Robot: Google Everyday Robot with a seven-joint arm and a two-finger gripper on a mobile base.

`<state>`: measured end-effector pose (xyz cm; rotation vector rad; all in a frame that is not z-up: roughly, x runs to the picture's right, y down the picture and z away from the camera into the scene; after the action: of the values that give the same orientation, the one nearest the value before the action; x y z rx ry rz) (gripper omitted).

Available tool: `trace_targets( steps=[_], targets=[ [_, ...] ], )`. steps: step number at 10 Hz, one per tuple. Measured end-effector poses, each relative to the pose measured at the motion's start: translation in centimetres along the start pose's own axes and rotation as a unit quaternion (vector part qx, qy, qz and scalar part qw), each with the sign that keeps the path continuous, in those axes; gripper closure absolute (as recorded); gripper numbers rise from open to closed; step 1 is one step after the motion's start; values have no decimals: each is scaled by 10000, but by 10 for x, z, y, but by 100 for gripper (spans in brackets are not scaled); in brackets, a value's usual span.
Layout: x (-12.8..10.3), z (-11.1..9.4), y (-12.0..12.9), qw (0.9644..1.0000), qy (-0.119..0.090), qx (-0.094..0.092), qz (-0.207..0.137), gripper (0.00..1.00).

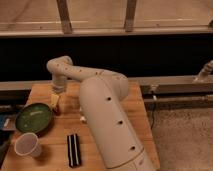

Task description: Place the pepper in the ceramic bowl

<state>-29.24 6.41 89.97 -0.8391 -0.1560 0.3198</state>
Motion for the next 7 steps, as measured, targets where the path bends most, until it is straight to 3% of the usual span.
trace_targets(
  steps=[4,7],
  targets=[
    [10,0,0,9997,138,118,162,20],
    [14,11,-2,9995,111,59,284,20]
  ],
)
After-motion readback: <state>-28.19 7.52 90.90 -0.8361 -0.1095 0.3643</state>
